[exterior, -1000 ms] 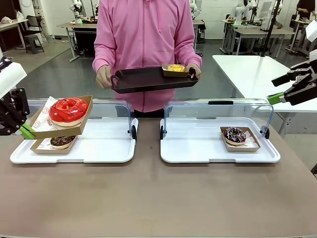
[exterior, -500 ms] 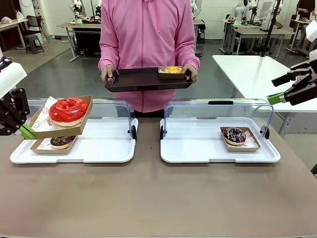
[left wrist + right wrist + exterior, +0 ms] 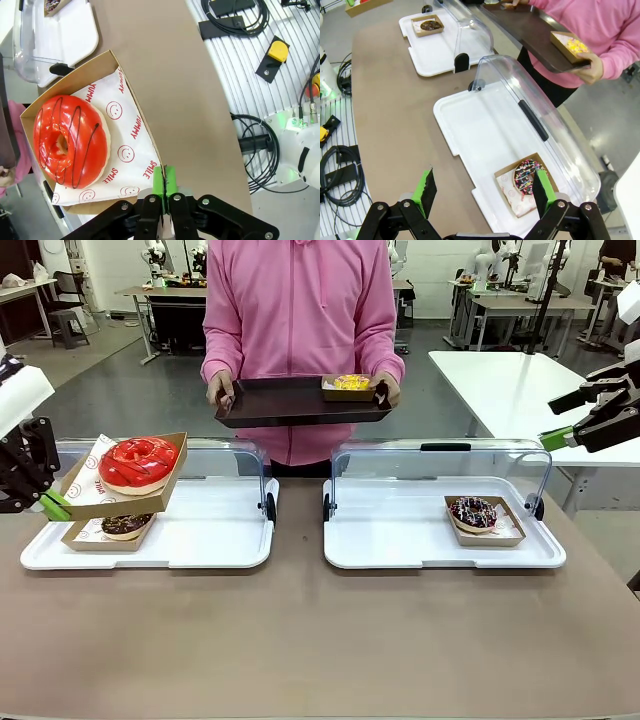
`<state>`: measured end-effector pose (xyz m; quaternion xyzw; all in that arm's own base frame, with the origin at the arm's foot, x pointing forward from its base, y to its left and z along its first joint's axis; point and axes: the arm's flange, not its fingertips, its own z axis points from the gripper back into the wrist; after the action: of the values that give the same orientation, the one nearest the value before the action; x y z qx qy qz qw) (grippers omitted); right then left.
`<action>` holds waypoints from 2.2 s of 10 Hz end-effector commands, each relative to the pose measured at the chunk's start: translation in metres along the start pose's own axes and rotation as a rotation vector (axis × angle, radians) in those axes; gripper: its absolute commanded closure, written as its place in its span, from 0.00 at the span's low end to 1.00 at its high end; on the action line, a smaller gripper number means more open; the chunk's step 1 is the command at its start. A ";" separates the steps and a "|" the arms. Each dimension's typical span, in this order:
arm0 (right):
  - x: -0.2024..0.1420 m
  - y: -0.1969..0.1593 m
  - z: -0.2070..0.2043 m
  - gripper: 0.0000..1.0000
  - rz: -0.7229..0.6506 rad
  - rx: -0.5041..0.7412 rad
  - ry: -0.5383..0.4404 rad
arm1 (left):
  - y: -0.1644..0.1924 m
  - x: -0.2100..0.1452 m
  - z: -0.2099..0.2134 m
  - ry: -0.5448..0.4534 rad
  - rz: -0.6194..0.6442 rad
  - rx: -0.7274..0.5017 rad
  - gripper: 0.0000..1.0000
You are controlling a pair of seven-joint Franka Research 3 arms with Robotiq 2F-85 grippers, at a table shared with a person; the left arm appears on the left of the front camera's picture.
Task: Provide the desired donut to the person.
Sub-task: Place the picked Paper togo box onto the Handle tray extended by the person.
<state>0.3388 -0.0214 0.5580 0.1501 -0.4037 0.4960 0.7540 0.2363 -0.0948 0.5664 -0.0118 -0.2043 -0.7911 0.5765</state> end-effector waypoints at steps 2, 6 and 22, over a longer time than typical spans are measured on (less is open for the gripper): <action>-0.002 0.001 -0.001 0.00 -0.001 0.002 0.001 | 0.003 0.002 0.000 -0.001 -0.003 0.013 1.00; -0.002 0.001 -0.001 0.00 -0.001 0.002 0.001 | 0.003 0.002 0.000 -0.001 -0.003 0.013 1.00; -0.002 0.001 -0.001 0.00 -0.001 0.002 0.001 | 0.003 0.002 0.000 -0.001 -0.003 0.013 1.00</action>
<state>0.3388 -0.0214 0.5580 0.1501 -0.4037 0.4960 0.7540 0.2363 -0.0948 0.5664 -0.0118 -0.2043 -0.7911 0.5765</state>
